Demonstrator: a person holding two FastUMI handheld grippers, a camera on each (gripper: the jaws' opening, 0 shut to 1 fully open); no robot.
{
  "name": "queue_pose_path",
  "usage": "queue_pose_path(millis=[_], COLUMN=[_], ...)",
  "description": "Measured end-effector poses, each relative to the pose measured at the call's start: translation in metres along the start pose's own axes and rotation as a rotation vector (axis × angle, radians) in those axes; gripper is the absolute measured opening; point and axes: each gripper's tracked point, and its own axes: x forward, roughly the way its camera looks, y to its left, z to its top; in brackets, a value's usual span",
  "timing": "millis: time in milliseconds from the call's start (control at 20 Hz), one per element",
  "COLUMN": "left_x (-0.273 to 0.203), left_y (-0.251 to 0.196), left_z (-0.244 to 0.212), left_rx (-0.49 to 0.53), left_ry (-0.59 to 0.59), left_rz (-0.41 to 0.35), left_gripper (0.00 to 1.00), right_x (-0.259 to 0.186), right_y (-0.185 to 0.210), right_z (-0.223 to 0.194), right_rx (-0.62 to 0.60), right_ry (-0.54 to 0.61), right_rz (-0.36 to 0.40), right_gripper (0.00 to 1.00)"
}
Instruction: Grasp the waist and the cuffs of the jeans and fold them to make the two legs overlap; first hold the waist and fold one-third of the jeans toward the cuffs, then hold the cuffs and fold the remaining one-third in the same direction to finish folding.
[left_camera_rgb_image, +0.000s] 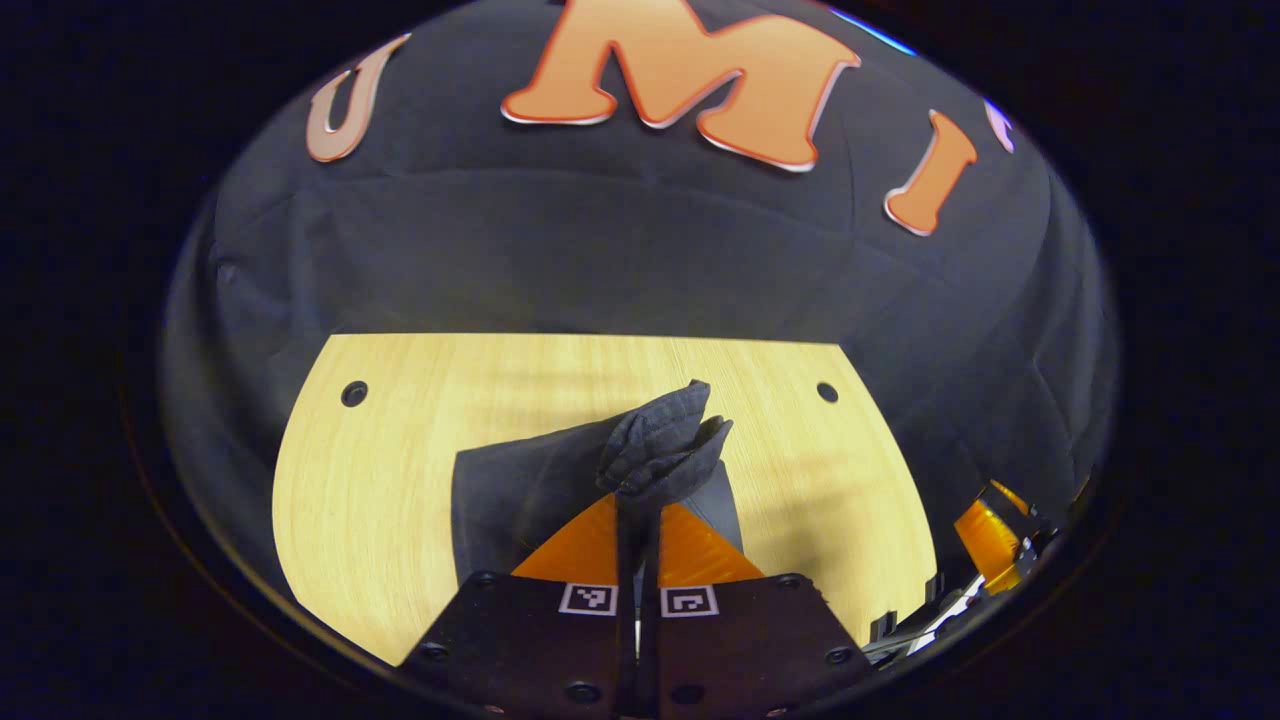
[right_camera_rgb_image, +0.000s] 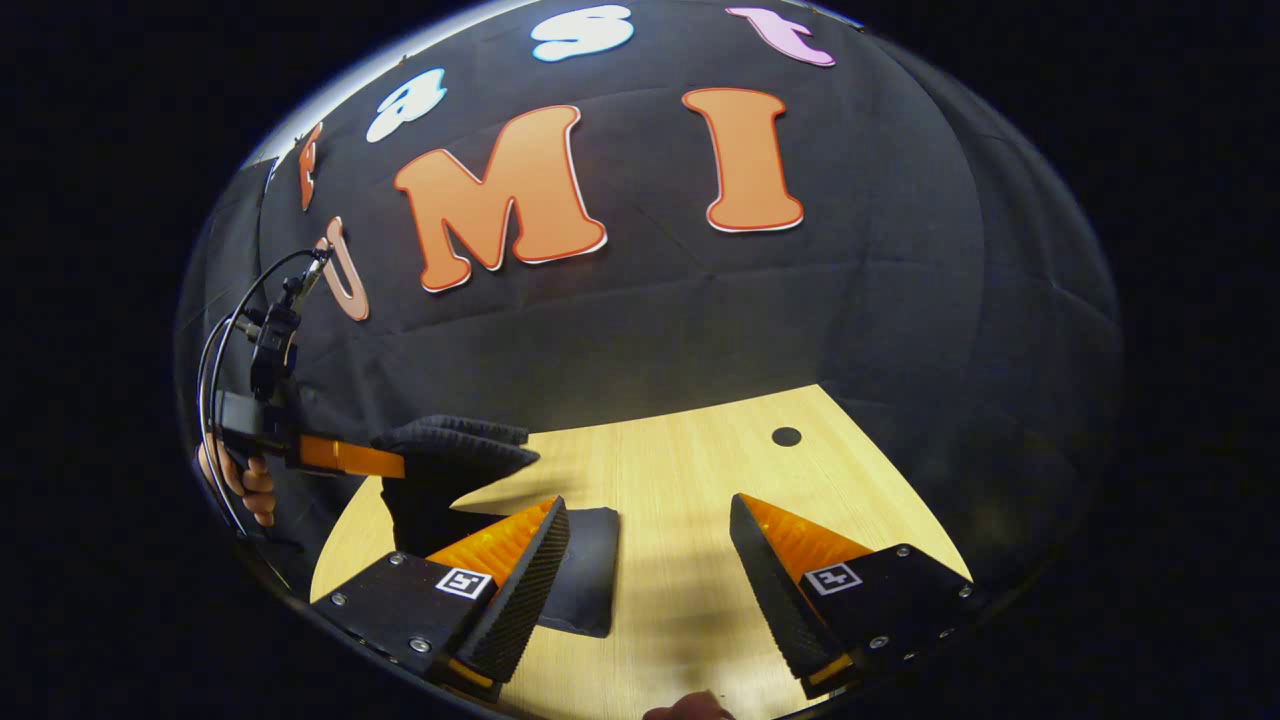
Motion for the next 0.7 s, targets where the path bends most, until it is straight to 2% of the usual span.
queue_pose_path(millis=[350,450,500,550,600,650,700], left_x=[0.019,0.017,0.011,-0.002,-0.010,-0.024,-0.033], left_y=[-0.043,-0.060,-0.074,-0.089,-0.104,-0.110,-0.103], left_z=[-0.044,-0.059,-0.065,-0.065,-0.063,-0.053,-0.039], left_rx=[0.156,0.197,0.189,0.168,0.146,0.143,0.152], left_ry=[0.099,0.131,0.134,0.119,0.091,0.048,-0.008], left_rz=[0.046,0.008,-0.042,-0.117,-0.188,-0.217,-0.202], left_gripper=[0.02,0.05,0.17,0.22,0.37,0.53,0.69], right_x=[-0.004,-0.004,-0.004,-0.005,-0.005,-0.006,-0.007], right_y=[-0.008,-0.003,-0.001,0.003,0.006,0.010,0.014], right_z=[0.004,0.005,0.006,0.009,0.011,0.014,0.017], right_rx=[0.001,-0.007,-0.012,-0.016,-0.021,-0.030,-0.042], right_ry=[-0.008,-0.010,-0.013,-0.019,-0.025,-0.035,-0.047], right_rz=[0.014,0.028,0.033,0.042,0.044,0.051,0.051], right_gripper=[0.98,0.98,0.98,0.98,0.98,0.98,0.98])
